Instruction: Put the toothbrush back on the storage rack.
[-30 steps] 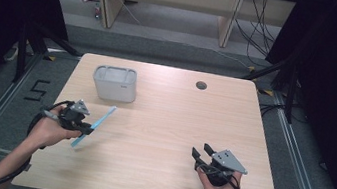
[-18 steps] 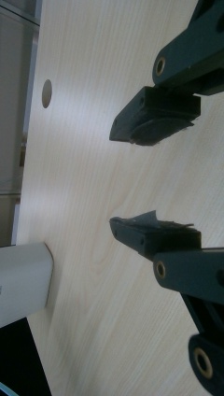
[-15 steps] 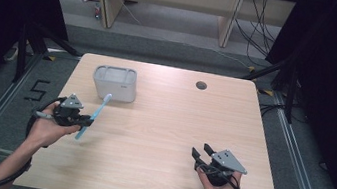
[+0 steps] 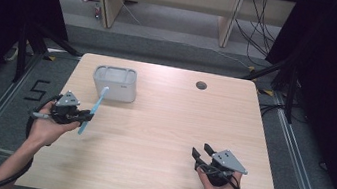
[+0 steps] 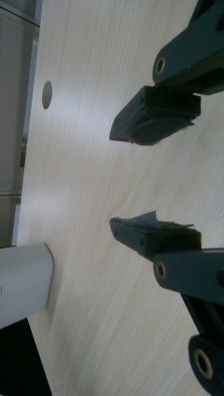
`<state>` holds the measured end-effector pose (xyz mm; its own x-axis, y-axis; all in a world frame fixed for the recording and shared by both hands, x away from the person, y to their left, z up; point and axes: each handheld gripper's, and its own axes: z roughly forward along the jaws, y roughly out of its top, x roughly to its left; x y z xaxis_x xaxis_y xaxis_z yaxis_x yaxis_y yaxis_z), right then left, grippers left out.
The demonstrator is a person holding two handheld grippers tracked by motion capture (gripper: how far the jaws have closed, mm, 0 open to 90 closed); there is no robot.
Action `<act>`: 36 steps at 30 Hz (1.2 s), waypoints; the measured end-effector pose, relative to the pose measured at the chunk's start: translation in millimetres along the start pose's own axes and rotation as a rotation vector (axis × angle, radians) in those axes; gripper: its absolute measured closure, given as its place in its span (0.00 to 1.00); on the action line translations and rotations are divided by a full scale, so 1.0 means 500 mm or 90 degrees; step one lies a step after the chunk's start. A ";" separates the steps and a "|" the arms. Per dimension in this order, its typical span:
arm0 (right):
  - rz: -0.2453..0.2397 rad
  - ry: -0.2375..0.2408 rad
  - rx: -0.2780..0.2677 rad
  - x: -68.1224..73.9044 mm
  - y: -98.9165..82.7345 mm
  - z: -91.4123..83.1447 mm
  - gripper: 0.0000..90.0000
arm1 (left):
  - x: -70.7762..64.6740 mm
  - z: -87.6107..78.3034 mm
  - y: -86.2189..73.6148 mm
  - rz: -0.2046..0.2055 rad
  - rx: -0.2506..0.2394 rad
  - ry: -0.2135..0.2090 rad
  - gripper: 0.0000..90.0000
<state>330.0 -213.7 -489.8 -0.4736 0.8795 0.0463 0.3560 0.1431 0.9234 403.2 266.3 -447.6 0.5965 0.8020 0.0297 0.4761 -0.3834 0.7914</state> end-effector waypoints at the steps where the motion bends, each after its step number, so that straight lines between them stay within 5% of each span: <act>1: 0.017 0.006 0.001 0.004 -0.001 0.001 0.57 | 0.000 -0.002 0.001 -0.002 -0.011 0.008 0.87; 2: -0.003 0.002 -0.005 0.000 -0.001 0.003 0.57 | 0.001 -0.003 0.001 0.005 -0.018 0.008 0.87; 4: 0.016 0.009 0.002 0.004 -0.001 0.002 0.57 | 0.002 -0.005 0.001 0.002 -0.033 0.017 0.87; 9: 0.004 0.002 -0.005 0.002 -0.001 0.003 0.57 | 0.004 -0.001 0.001 -0.017 -0.063 0.017 0.87; 22: -0.002 -0.003 -0.005 0.001 0.000 0.001 0.56 | 0.008 0.006 0.004 -0.025 -0.096 0.027 0.87; 36: -0.002 -0.002 -0.006 0.000 -0.001 0.002 0.56 | 0.021 0.008 0.011 -0.077 -0.146 0.037 0.87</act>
<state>330.4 -213.3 -490.6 -0.4716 0.8808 0.0424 0.3472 0.1414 0.9271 414.7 270.5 -445.3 0.5036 0.8628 -0.0435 0.3788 -0.1753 0.9087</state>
